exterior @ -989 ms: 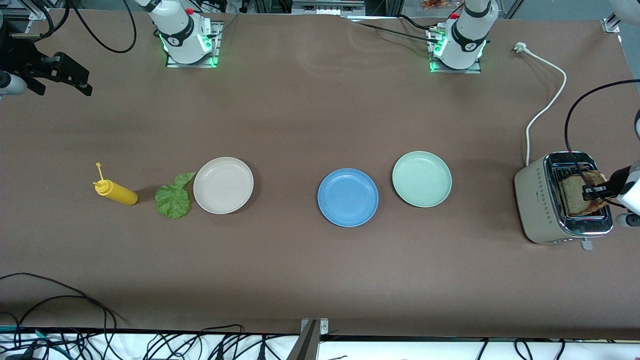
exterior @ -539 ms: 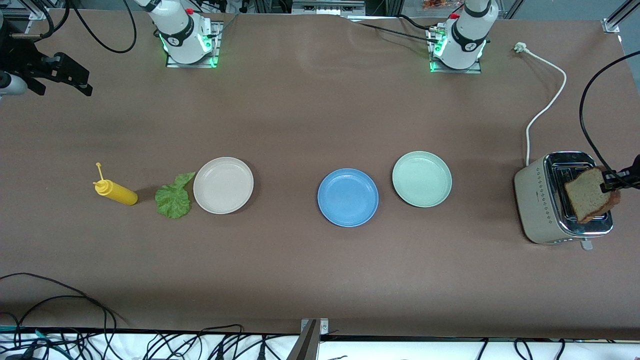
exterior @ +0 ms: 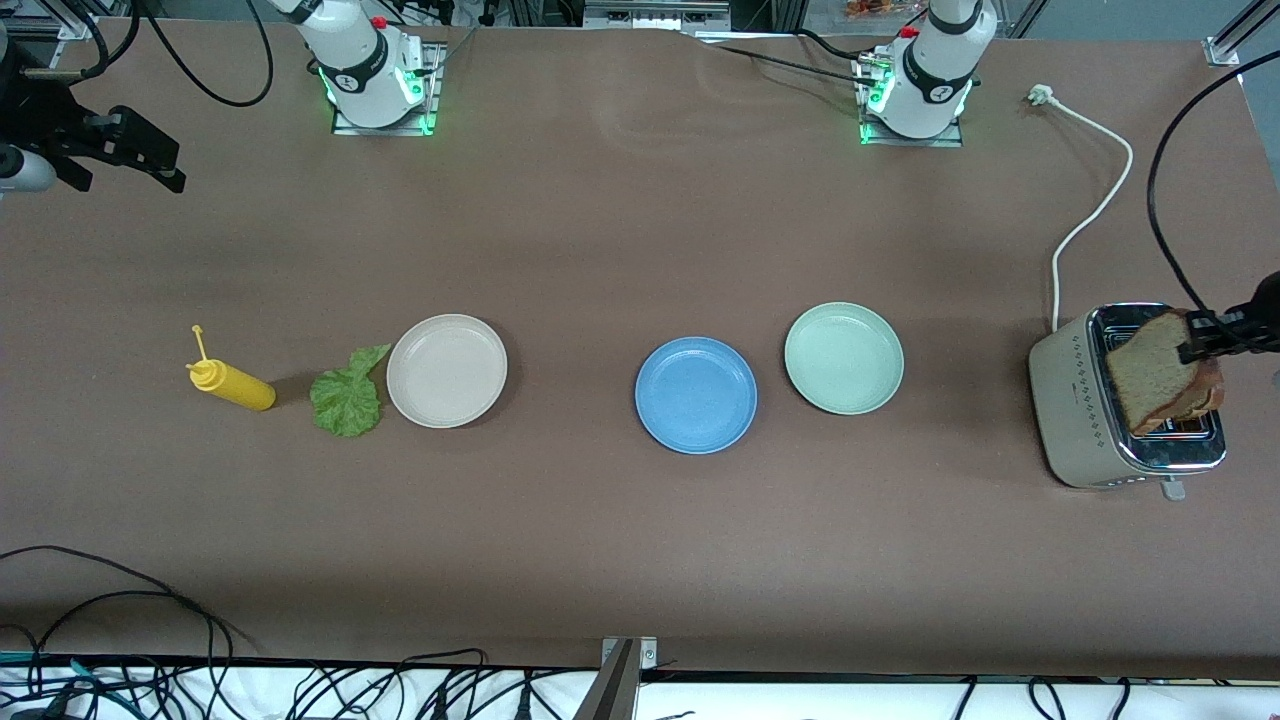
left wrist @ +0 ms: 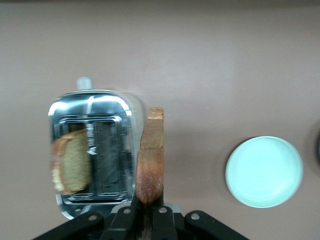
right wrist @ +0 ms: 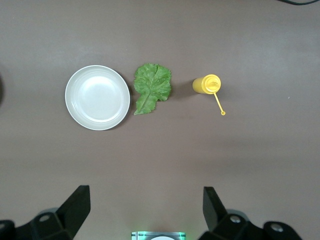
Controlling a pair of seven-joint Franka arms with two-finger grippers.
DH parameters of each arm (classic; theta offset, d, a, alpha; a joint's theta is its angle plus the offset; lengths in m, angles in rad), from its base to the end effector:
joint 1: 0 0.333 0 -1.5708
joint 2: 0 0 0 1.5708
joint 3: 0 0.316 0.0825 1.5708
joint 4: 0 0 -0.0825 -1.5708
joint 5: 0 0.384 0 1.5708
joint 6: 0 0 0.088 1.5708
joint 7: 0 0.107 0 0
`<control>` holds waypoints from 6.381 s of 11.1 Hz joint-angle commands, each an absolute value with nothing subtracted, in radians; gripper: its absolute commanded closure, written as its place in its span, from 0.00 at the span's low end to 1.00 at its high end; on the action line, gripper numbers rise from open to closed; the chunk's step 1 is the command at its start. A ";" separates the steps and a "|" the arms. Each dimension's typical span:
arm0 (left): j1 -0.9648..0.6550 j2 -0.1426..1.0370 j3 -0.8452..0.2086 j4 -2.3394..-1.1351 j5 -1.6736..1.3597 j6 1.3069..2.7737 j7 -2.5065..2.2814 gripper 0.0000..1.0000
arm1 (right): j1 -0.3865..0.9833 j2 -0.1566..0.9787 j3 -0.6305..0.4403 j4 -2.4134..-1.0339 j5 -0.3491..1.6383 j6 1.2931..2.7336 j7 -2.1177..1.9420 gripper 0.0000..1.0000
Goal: Make sandwich in blue plate with both arms
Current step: 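Carry the bread slice with the left gripper to the blue plate, then lay the bread flat on the blue plate and open the left gripper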
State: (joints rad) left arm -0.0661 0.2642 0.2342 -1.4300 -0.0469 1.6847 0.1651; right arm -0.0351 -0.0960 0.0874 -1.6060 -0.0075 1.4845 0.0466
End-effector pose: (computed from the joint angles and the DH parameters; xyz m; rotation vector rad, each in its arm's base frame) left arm 0.6335 0.0847 0.5471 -3.1281 -0.0010 0.0073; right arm 0.5147 0.0286 0.6517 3.1242 0.0073 -0.0391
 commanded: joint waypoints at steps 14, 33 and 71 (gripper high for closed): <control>-0.090 0.471 -0.280 -1.411 -0.112 1.821 -0.245 1.00 | -0.034 -0.087 0.086 -1.582 0.002 1.462 0.060 0.00; -0.144 0.764 -0.505 -1.430 -0.126 2.197 -0.603 1.00 | -0.035 -0.077 0.084 -1.583 0.000 1.462 0.060 0.00; -0.104 0.103 0.054 -1.523 -0.011 1.566 0.018 0.00 | -0.031 0.365 0.078 -1.578 0.040 1.937 -0.005 0.00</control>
